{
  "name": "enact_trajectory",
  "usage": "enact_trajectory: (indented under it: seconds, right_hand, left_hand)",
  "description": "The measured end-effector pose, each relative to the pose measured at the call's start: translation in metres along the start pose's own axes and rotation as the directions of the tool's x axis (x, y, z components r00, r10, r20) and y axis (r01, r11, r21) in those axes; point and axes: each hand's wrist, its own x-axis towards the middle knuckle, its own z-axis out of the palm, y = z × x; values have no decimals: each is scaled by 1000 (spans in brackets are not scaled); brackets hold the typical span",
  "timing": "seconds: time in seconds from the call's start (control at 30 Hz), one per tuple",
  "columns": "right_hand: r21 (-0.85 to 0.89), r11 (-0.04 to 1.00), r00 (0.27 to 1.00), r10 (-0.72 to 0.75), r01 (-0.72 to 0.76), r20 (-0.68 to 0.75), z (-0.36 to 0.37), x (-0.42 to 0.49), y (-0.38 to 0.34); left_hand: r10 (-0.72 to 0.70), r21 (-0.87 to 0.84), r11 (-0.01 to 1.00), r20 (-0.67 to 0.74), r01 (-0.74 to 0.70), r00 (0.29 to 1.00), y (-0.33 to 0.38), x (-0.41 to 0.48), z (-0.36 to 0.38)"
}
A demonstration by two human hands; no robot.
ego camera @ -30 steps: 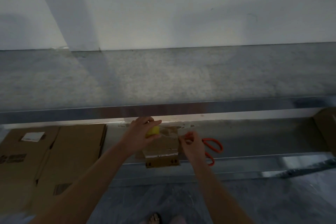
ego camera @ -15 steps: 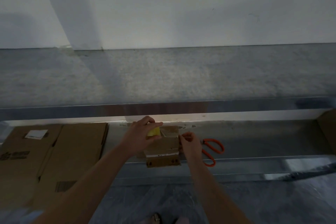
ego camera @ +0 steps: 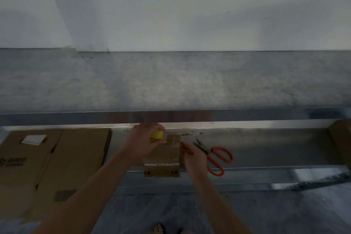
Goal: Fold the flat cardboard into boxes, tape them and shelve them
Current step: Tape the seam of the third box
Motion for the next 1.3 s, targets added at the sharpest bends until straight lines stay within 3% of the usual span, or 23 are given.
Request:
enact_trajectory:
  seconds: [0.1,0.27,0.4,0.53,0.7,0.97,1.17,1.3]
  right_hand:
    - [117,993,999,-7,1,53,1,-7,2]
    - [77,994,996,-77,74,41,8,-21,4]
    - [-15,998,992,-58,60,111,16,-21,1]
    - [-185,978,994,-93,101,53,14,-7,4]
    - [-72,995,988,-55,66,144,8,-5,15]
    - [-86,987,991,-131,133,25,17,0,4]
    - [-92,989,993,-119,119,1,18,2,13]
    - [-138,984,993,-111,114,26,18,6,15]
  left_hand:
    - [-40,-32,999,10,40,999,-1,0,0]
    - [-162,-118,979,49,166,986,-7,-2,1]
    - [-153,-127,979,56,159,987,-4,-1,-2]
    - [-151,-209,963,117,173,982,-4,-2,-16]
    - [-113,-207,967,188,152,976,-10,-7,-33]
    - [-79,-222,969,144,110,986,-3,-11,-24]
    - [-278,-338,898,61,282,959,-8,-17,-26]
    - [-172,-229,958,13,170,985,-6,-23,-30]
